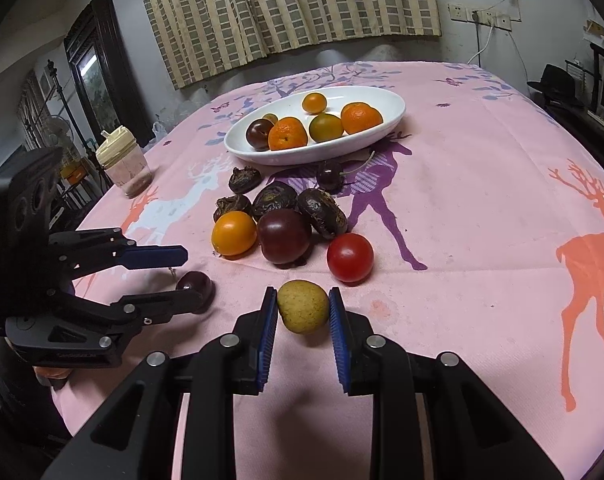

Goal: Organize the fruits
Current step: 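Grasp a dark purple plum with the left gripper while the right gripper grasps a small yellow-green fruit, then carry both fruits onto the white plate and open both grippers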

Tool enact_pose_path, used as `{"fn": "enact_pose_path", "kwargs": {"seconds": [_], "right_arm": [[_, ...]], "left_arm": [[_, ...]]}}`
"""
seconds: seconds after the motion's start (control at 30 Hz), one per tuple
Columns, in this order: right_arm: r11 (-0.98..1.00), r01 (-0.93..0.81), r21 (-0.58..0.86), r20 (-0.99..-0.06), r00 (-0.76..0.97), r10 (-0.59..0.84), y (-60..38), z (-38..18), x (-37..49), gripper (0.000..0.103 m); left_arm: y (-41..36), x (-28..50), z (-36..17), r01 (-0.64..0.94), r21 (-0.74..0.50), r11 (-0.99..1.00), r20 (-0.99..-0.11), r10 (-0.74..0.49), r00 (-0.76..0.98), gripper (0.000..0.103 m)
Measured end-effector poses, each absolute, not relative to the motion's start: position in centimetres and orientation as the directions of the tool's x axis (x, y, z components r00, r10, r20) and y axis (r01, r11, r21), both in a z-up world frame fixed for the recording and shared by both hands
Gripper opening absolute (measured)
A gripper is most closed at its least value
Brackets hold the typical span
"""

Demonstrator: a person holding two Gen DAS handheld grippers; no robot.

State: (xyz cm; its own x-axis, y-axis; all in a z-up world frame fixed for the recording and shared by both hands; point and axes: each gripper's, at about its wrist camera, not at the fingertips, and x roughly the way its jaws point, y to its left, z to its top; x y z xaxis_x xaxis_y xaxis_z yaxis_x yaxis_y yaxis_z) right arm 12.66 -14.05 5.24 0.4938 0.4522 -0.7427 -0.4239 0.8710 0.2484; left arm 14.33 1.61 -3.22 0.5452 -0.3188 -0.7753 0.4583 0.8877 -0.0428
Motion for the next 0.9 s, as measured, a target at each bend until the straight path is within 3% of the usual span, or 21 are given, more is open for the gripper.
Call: {"fn": "enact_pose_path", "kwargs": {"seconds": [0.13,0.43,0.53,0.73,0.9], "right_arm": [[0.867,-0.428,0.256,-0.736,0.495,0.462,-14.1,5.3,12.6,0.026],[0.865,-0.428,0.261,-0.731,0.498,0.467,-14.2,5.4,12.6,0.026],[0.856,-0.445,0.264,-0.724,0.495,0.481,-14.1,5.6,12.6,0.026],[0.85,-0.456,0.263,-0.657,0.561,0.504,-13.7,8.7,15.6,0.026],[0.857,-0.437,0.272,-0.598,0.622,0.506,-11.7,10.9,23.3,0.026]], "left_arm": [[1.0,14.5,-3.9,0.495,-0.057,0.867,-0.802,-0.336,0.494,0.048],[0.8,14.9,-4.2,0.498,-0.038,0.866,-0.818,-0.314,0.483,0.029],[1.0,15.0,-3.9,0.493,-0.024,0.869,-0.814,-0.304,0.496,0.029],[3.1,17.3,0.5,0.429,-0.034,0.903,-0.722,-0.319,0.614,0.029],[5.6,24.0,3.8,0.297,-0.122,0.947,-0.66,-0.301,0.689,0.029]]}}
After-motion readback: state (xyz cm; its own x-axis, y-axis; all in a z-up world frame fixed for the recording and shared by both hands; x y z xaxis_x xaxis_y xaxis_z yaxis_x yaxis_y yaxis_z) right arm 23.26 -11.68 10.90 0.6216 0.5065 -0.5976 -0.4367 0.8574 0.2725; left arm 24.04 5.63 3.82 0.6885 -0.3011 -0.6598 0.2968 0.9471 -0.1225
